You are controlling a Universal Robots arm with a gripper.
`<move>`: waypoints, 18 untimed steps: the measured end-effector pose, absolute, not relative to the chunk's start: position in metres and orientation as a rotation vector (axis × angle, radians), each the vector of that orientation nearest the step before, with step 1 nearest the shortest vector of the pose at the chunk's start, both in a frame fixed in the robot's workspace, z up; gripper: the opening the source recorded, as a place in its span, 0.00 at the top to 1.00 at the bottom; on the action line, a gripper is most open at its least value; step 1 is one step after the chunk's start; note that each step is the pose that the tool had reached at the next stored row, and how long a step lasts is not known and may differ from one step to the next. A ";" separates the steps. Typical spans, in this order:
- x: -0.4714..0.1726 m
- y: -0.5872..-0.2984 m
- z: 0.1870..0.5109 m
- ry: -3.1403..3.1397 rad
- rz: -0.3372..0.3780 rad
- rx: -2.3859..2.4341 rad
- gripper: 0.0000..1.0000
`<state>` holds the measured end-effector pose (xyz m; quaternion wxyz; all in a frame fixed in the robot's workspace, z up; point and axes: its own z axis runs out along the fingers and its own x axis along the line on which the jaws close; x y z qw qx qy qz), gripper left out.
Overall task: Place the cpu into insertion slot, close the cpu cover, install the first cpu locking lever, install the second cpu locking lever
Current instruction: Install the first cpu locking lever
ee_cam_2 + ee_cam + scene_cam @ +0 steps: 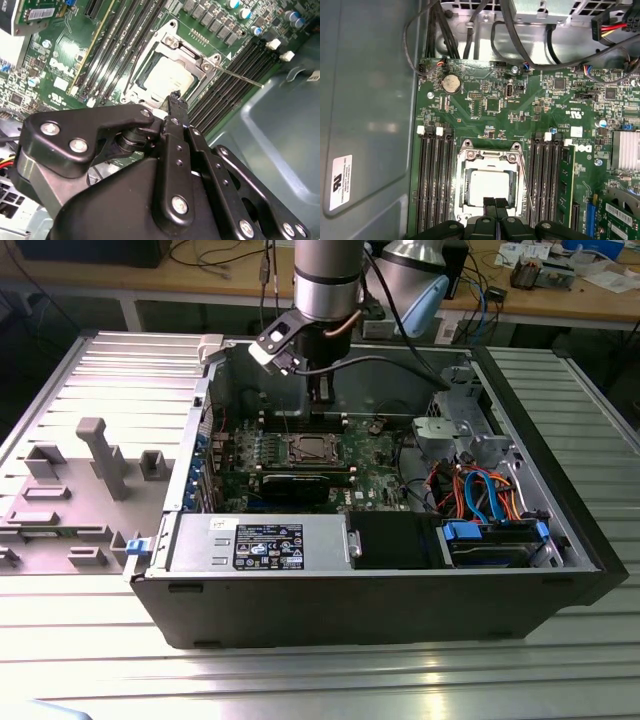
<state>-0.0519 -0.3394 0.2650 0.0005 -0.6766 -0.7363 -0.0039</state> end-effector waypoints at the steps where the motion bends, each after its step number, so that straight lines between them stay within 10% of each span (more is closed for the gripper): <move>1: -0.052 -0.339 0.265 -2.340 -0.012 -2.094 0.89; 18: -0.053 -0.339 0.265 -2.663 -0.012 -1.662 0.89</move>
